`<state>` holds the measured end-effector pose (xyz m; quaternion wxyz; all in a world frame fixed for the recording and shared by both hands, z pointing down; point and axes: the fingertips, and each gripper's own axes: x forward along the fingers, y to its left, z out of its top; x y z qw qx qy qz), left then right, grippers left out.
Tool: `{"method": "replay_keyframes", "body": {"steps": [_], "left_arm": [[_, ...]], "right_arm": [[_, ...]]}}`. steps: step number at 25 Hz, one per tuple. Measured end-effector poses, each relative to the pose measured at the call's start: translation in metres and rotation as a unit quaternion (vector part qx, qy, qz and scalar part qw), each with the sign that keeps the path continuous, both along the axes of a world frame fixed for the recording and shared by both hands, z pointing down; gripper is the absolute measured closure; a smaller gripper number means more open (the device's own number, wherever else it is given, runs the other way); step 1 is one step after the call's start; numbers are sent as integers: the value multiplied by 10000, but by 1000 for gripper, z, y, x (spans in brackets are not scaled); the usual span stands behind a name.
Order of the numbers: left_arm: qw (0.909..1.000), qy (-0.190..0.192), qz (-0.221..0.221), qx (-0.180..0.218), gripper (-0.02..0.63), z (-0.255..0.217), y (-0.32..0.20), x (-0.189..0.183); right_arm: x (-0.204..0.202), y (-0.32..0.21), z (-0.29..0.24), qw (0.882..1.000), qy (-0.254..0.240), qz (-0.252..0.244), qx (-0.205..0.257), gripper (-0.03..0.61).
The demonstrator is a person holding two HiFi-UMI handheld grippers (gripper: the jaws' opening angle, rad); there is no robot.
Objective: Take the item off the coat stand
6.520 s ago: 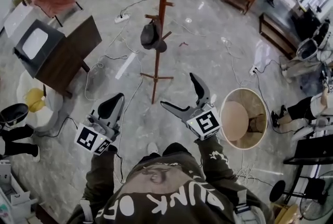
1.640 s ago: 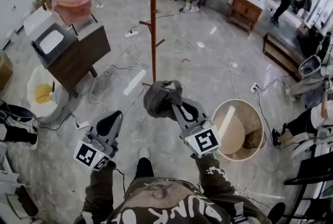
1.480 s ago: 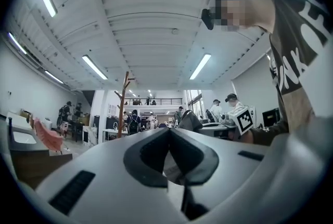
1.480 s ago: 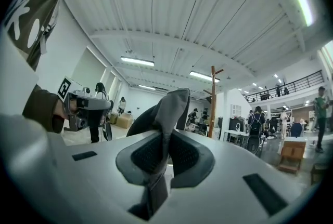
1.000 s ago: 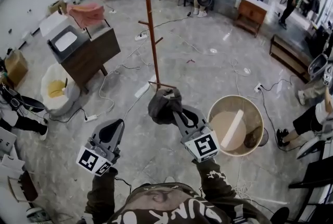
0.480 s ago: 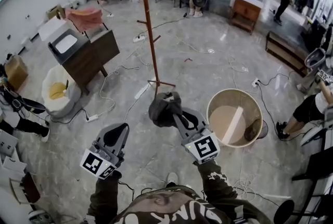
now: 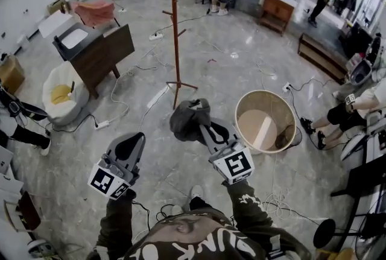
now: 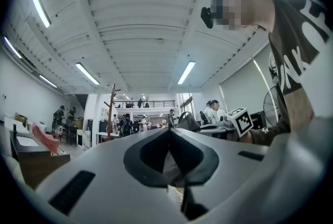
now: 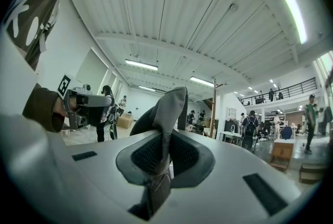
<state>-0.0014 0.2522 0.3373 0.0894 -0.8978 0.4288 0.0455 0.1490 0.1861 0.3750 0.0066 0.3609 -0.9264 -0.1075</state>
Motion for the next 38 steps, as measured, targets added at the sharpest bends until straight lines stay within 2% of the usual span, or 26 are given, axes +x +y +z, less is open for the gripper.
{"method": "replay_keyframes", "body": {"steps": [6,13,22,27,38], "left_arm": [[9999,52,115,-1,609,2,35,-26],[9999,85,2,100,609,-6,49,-38],[9997,85,-146,202,609,-13,47,-16],[9998,45,-93,190,609,-14,48,0],[9996,17,-40,282,609,-24,41,12]], "right_arm": [[-24,46,4,9999,91,85,-65,546],[-27,65,2,9999,110,65,-45,546],[-12,55,1,9996,222,-148,-4,546],[-1,52,2,9997,233,-120,-3,546],[5,48,-2,9995,296,-64,75,548]]}}
